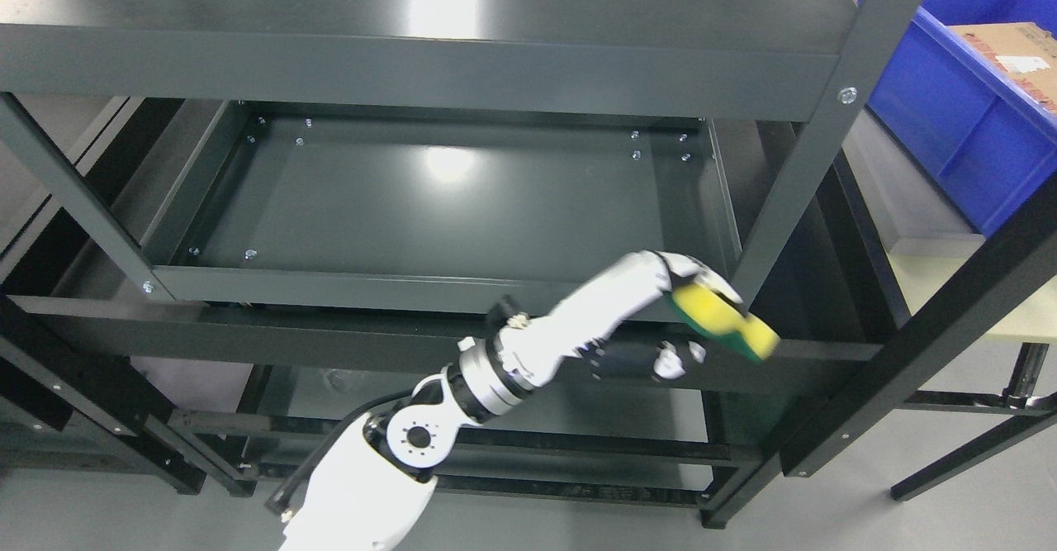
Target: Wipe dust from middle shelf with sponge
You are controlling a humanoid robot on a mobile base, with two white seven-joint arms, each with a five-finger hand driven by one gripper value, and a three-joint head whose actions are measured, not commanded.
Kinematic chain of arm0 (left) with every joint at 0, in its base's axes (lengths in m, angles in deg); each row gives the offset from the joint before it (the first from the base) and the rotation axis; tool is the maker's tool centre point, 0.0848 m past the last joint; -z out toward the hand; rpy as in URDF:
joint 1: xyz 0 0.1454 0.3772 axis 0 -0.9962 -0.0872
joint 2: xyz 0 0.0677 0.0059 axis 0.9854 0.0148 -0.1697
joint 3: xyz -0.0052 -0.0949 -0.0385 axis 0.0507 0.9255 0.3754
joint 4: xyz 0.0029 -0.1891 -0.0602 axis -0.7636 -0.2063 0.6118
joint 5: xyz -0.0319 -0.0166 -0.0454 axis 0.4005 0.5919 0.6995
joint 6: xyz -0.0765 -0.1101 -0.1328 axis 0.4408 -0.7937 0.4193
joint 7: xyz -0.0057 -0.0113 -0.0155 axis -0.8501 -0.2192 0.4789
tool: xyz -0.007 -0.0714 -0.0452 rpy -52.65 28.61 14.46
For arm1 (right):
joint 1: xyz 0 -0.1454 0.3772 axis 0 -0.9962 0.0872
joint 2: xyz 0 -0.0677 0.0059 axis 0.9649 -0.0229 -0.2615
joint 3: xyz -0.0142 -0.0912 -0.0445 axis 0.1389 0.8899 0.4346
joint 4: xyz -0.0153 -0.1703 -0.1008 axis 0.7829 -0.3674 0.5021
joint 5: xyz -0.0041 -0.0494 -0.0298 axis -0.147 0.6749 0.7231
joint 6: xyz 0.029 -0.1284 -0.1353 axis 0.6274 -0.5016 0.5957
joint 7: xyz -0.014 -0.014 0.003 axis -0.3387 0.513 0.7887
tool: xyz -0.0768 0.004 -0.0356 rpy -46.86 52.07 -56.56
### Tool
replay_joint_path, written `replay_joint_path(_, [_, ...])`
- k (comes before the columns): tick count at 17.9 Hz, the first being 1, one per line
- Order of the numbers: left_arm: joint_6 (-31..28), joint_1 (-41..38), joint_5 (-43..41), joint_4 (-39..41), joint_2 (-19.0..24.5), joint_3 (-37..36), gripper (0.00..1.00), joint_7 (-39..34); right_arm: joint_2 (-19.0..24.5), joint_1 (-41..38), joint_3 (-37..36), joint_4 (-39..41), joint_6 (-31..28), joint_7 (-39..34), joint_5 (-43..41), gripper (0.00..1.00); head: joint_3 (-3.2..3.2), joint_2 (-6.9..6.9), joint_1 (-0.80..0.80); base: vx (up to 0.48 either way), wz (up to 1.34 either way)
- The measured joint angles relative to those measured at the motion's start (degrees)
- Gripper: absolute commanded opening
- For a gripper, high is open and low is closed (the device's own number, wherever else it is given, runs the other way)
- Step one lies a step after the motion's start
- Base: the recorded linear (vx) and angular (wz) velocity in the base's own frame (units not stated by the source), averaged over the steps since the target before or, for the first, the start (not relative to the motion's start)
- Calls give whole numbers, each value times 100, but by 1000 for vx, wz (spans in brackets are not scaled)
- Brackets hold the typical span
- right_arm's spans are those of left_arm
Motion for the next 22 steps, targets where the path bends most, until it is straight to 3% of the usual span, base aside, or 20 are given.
replay_joint_path(4, [-1522,-321,659,-11,-21,1098,18,-43,0,0,0,0,0,0,0,100,0,0,0,-1,5])
replay_joint_path(7, [-2108,-420,970,30,-34,1899,18,-46,0,0,0,0,0,0,0,100,0,0,0,0,0])
replay_joint_path(13, [-2291,-559,1272,344,-49,3156,20,-32,0,0,0,0,0,0,0,100,0,0,0,0,0])
replay_joint_path(22, [-2244,-832,1528,619,-60,4191,21,18,0,0,0,0,0,0,0,100,0,0,0,0,0])
